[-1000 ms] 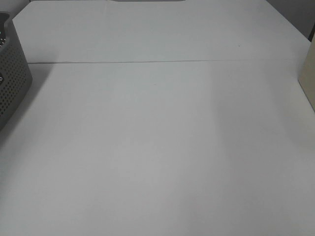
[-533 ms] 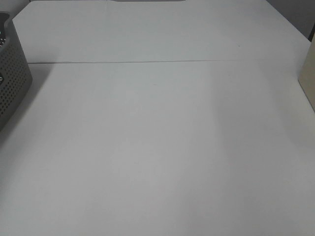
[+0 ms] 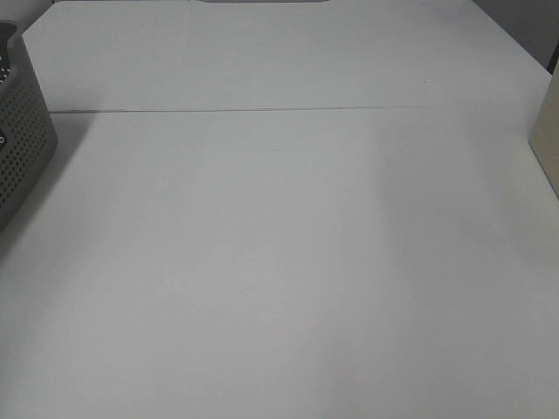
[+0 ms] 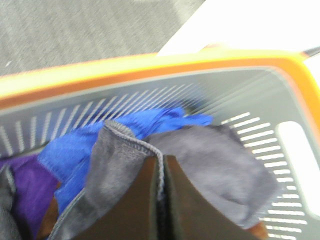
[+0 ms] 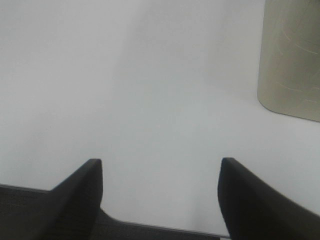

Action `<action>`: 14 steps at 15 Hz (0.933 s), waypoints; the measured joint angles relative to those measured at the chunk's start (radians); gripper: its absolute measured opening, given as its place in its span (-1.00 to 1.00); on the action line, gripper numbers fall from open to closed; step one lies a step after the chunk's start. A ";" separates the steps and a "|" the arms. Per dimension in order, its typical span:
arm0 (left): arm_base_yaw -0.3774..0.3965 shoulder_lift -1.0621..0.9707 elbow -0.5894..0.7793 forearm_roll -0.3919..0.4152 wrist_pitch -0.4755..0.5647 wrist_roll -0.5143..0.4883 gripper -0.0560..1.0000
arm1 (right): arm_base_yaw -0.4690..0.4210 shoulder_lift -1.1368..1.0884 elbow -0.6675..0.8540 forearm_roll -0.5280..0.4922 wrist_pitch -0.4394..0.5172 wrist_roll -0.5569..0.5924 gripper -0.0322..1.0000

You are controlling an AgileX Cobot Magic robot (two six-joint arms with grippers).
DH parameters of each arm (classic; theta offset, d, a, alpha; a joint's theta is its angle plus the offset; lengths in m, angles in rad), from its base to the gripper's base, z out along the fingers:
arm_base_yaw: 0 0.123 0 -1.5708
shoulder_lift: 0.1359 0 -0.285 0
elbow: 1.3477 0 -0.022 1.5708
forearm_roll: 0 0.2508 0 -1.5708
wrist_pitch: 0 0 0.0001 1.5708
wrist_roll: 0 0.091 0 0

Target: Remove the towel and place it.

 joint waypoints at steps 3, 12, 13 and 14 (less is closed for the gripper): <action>0.000 -0.121 0.000 0.016 -0.028 0.083 -0.89 | 0.000 0.000 0.000 0.000 0.000 0.000 0.31; -0.029 -0.396 0.000 0.153 -0.621 0.196 -0.89 | 0.000 0.000 0.000 0.000 0.000 0.000 0.31; -0.044 -0.400 -0.003 0.187 -0.679 0.197 -0.89 | 0.000 0.000 0.000 0.000 0.000 0.000 0.31; -0.131 -0.400 -0.039 0.315 -0.809 0.197 -0.89 | 0.000 0.000 0.000 0.000 0.000 0.000 0.31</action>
